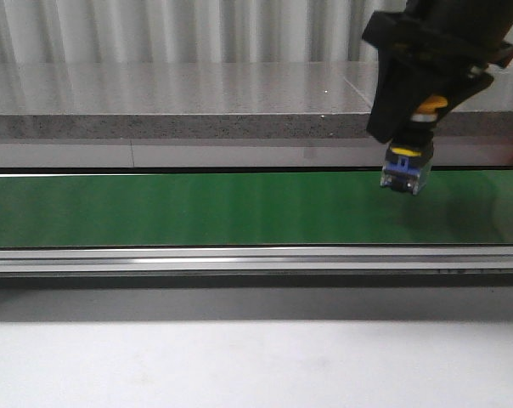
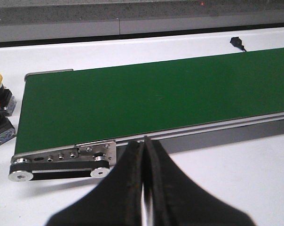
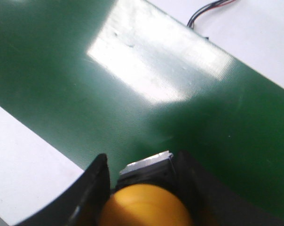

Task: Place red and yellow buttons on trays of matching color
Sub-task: 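Close the right gripper on the yellow button and lift it, then lower the yellow button into the yellow tray and open right gripper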

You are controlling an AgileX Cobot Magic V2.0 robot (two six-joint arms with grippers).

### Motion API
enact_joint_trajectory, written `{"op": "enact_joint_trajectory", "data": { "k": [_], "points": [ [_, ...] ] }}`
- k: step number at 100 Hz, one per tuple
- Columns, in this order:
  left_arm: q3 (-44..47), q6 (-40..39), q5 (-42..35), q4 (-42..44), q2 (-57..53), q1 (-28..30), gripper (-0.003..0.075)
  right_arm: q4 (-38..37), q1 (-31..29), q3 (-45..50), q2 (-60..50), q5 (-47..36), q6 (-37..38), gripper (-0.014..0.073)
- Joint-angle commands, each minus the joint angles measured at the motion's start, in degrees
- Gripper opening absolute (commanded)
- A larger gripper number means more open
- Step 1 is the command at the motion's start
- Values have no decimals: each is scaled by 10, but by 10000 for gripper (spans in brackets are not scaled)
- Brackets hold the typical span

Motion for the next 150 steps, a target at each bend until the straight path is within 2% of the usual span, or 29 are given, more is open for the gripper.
{"op": "enact_joint_trajectory", "data": {
  "k": [1,18,43,63,84,105,121,131,150],
  "points": [
    [-15,-6,-38,-6,5,-5,-21,8,0,-17,-56,-15,4,178],
    [-15,-6,-38,-6,5,-5,-21,-13,-13,-16,-97,15,17,178],
    [-15,-6,-38,-6,5,-5,-21,-126,-59,-16,-129,48,122,178],
    [-15,-6,-38,-6,5,-5,-21,-147,-144,-16,-135,67,170,178],
    [-15,-6,-38,-6,5,-5,-21,-147,-264,-15,-135,73,207,178],
    [-15,-6,-38,-6,5,-5,-21,-148,-366,22,-127,51,238,178],
    [-15,-6,-38,-6,5,-5,-21,-148,-424,63,-119,-12,265,178],
    [-15,-6,-38,-6,5,-5,-21,-148,-438,85,-109,-56,270,178],
    [-15,-6,-38,-6,5,-5,-21,-148,-439,99,-59,-87,270,178]
  ]
}}
